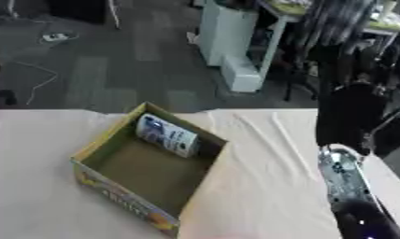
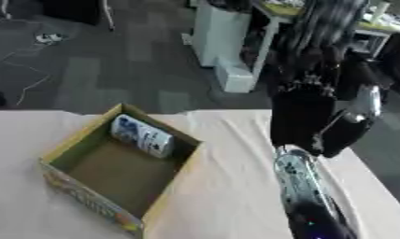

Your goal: Pick up objects on the table and place them in the box.

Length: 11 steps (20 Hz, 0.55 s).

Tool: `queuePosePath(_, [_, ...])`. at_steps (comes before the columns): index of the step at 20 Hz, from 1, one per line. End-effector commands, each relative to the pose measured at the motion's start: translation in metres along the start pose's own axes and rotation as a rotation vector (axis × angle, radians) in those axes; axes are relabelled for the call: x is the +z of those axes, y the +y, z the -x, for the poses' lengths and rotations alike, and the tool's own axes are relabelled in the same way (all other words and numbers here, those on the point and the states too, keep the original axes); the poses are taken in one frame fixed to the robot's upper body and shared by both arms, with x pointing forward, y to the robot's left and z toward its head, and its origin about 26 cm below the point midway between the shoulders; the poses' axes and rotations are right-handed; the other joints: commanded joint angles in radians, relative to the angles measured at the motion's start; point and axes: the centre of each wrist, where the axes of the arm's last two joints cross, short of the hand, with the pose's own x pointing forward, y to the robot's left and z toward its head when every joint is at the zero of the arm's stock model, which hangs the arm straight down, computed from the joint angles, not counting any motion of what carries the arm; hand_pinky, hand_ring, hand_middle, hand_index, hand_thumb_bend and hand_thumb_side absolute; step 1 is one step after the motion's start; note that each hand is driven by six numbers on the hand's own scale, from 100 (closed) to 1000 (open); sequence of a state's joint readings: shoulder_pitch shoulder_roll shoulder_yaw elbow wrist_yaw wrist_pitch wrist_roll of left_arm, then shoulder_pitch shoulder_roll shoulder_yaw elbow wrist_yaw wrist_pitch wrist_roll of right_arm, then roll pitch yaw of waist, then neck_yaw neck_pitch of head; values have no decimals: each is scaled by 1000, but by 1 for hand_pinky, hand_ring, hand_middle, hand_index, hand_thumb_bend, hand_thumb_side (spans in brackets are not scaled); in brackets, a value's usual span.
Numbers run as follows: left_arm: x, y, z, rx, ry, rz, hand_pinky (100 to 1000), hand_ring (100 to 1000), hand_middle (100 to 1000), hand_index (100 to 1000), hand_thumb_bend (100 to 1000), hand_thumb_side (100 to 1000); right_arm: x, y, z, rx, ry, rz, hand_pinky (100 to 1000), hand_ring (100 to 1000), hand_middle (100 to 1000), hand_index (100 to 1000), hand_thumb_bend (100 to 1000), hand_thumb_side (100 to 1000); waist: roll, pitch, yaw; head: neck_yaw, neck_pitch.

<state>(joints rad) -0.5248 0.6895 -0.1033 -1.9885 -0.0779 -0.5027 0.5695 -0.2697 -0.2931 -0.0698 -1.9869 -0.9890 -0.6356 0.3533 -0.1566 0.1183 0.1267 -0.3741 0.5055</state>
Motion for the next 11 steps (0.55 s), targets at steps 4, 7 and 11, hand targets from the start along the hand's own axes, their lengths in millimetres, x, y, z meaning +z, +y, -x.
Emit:
queuePosePath(4, [-15,9,-3,-59,-5,-60,422,525,635,692,141,760,-5,-2,-7,19,-16,-76,295,437,481,673,100,892,14,-24,7,23,-21])
queuePosePath(7, [-10,9,-3,-98,34,-35,420,524,639,692,149,765,-7,-2,-6,12,-16,-73,296,436,480,671,100,892,19,-25,-6,38,-17])
queuePosePath(11, [-4,6,-2,-110,67,-22,413,516,641,690,151,772,-8,-3,-7,16,-21,-65,295,436,480,671,100,892,22,-27,-23,36,16])
